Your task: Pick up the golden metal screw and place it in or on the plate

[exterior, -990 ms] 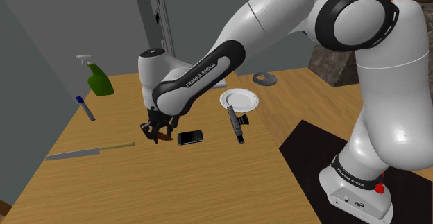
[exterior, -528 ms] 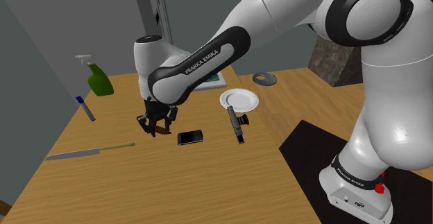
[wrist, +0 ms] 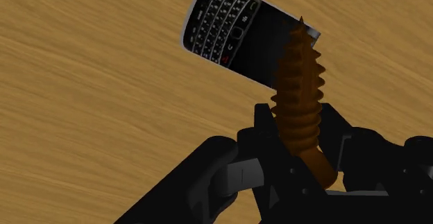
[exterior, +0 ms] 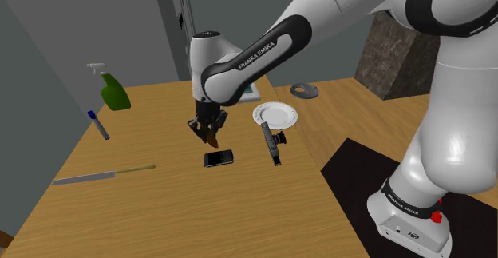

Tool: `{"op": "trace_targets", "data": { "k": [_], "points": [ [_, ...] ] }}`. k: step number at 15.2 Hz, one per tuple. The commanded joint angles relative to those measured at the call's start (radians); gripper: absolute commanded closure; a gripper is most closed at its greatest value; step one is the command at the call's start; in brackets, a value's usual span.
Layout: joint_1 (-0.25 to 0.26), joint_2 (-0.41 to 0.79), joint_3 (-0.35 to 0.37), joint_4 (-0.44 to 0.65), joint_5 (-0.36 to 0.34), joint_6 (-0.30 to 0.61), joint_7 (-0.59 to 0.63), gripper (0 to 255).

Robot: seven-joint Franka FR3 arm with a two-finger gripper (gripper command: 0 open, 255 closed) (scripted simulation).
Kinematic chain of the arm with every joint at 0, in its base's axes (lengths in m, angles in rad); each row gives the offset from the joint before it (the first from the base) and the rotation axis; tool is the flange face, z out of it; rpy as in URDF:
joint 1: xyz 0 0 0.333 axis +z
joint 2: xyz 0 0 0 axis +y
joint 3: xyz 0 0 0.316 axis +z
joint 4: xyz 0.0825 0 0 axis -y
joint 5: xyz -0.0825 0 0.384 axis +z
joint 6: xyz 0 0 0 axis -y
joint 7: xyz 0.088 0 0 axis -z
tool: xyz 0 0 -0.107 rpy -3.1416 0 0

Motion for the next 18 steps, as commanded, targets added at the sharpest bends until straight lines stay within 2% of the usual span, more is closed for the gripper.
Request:
{"op": "trace_targets", "data": {
  "k": [1,9,18],
  "points": [
    [-0.034,-0.034,-0.007,-0.052,0.022,0.016,-0.054,255],
    [-0.159,-0.156,-0.055,-0.217,0.106,0.047,-0.278,255],
    [-0.283,-0.231,-0.147,-0.314,0.164,0.045,-0.533,255]
  ]
}}
